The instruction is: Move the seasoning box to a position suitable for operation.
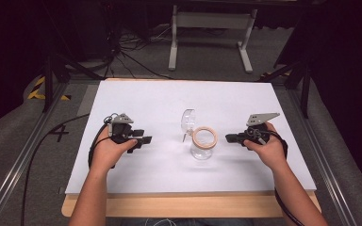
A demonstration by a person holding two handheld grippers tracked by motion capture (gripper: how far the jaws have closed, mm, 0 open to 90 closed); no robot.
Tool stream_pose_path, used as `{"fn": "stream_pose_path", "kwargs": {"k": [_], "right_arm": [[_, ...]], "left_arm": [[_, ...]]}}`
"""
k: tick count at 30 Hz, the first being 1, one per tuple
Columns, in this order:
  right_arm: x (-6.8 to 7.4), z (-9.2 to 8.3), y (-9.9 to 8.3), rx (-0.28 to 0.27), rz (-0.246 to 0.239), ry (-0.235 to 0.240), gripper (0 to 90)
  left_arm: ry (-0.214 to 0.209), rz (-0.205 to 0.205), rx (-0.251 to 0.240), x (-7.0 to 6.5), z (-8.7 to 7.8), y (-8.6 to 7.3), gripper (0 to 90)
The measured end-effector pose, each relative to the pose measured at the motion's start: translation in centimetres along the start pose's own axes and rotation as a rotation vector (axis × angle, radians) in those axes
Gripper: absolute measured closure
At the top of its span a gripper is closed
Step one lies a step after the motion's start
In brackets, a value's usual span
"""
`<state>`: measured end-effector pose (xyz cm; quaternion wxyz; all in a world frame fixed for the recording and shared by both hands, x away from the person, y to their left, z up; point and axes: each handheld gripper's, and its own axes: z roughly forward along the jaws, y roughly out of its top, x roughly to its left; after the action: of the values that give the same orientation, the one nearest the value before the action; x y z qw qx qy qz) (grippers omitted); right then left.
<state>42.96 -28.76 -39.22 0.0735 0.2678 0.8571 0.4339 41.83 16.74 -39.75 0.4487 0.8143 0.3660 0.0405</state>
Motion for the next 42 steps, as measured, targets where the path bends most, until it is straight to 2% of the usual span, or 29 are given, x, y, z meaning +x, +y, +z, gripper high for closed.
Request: {"fn": "stream_pose_path", "kwargs": {"k": [3,6,7,9,10,13,16,20,22,24,27,28,31,37,42], "right_arm": [[0.0,-0.2,0.1,-0.013,-0.001,0.008,90.0],[0.0,-0.3,0.2,-0.019,-0.006,0.013,90.0],[-0.1,-0.3,0.3,-0.02,-0.005,0.013,90.0],[-0.1,-0.2,0.3,-0.022,-0.003,0.013,90.0],[-0.2,-0.2,0.4,-0.024,-0.006,0.012,90.0],[-0.1,0.2,0.6,-0.027,-0.016,0.018,90.0],[-0.1,0.8,0.5,-0.018,-0.012,0.027,90.0],[-0.3,1.6,0.9,-0.016,-0.013,0.038,90.0],[-0.4,2.0,1.2,-0.013,-0.023,0.047,90.0],[-0.5,2.6,1.4,-0.013,-0.028,0.054,90.0],[-0.8,3.5,1.4,-0.006,-0.025,0.06,89.9],[-0.9,3.8,1.3,0.0,-0.024,0.059,89.8],[-1.1,4.4,1.1,0.009,-0.014,0.059,89.7],[-1.1,4.9,1.1,0.021,-0.013,0.076,90.0],[-0.9,5.1,1.1,0.033,-0.017,0.072,90.0]], "left_arm": [[-0.013,0.035,0.021,-1.2,-0.4,0.3,49.9],[0.002,0.074,0.052,-2.1,-0.5,0.6,46.4],[0.015,0.092,0.048,-2.3,-0.6,0.7,45.6],[0.022,0.097,0.039,-2.5,-0.7,0.7,40.2],[0.027,0.11,0.042,-2.6,-0.8,0.7,40.2],[0.033,0.105,0.067,-2.9,-1.2,0.5,37.6],[0.042,0.12,0.069,-3.2,-1.3,0.4,36.3],[0.028,0.117,0.058,-3.7,-1.9,-0.1,36.4],[0.032,0.104,0.045,-3.7,-2.2,-0.4,36.4],[0.046,0.118,0.023,-3.5,-2.4,-0.6,36.3],[0.049,0.095,-0.004,-3.2,-2.5,-0.9,35.5],[0.056,0.075,-0.017,-2.9,-2.6,-1.1,35.0],[0.068,0.073,-0.009,-2.9,-2.7,-1.3,34.2],[0.061,0.07,-0.015,-3.0,-2.8,-1.4,33.8],[0.059,0.067,-0.024,-3.0,-2.9,-1.3,33.6]]}}
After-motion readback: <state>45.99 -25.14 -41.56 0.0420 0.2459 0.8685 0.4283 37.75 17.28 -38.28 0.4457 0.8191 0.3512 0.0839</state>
